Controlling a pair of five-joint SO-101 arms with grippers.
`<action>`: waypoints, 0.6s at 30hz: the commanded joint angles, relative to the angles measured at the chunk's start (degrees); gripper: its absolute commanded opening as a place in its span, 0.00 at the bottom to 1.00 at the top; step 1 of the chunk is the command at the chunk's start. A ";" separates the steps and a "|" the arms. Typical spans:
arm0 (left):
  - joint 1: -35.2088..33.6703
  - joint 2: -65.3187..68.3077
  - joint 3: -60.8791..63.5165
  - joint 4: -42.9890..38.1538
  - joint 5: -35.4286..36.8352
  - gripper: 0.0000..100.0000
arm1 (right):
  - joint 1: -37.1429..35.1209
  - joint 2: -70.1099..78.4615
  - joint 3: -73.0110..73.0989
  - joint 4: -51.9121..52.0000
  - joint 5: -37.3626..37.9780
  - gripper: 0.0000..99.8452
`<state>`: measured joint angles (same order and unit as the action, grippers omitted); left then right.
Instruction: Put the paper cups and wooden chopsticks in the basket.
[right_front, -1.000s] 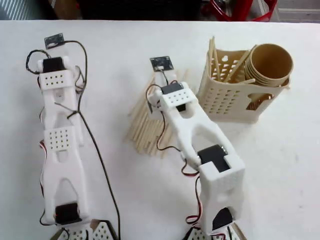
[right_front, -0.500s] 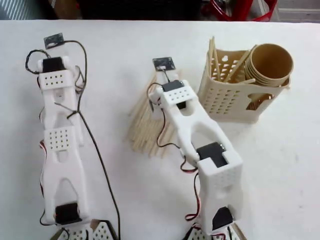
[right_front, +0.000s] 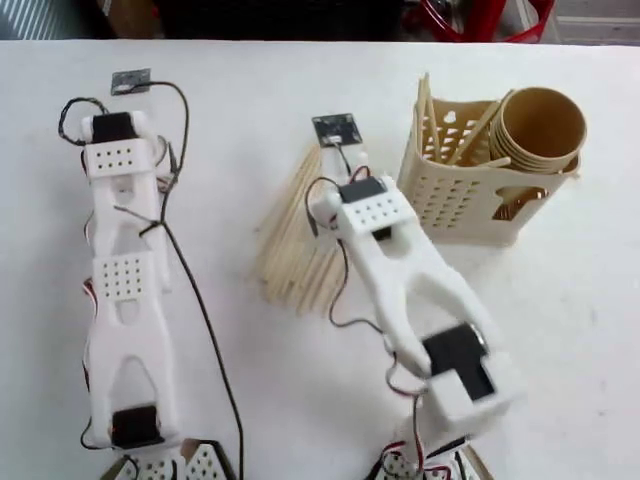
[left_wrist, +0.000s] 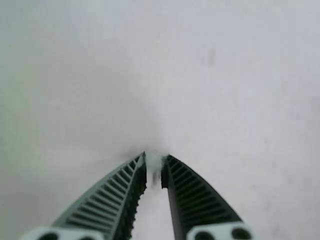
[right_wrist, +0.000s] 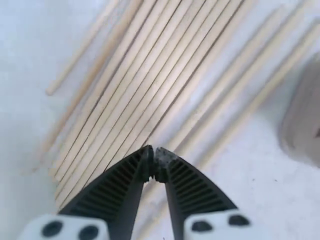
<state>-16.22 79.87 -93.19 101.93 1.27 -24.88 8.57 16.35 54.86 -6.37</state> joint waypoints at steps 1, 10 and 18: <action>1.01 -3.65 -2.46 0.35 -0.88 0.07 | 2.42 -18.33 9.76 -2.95 1.93 0.02; 0.92 -3.56 -2.46 0.18 -0.88 0.07 | 8.92 -23.69 26.46 -11.21 4.75 0.20; 0.57 -3.30 -2.46 0.18 -0.88 0.07 | 2.51 -8.40 16.88 -11.74 4.31 0.20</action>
<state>-15.96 79.87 -93.19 101.93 0.92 -21.98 -6.99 40.26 44.04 -2.24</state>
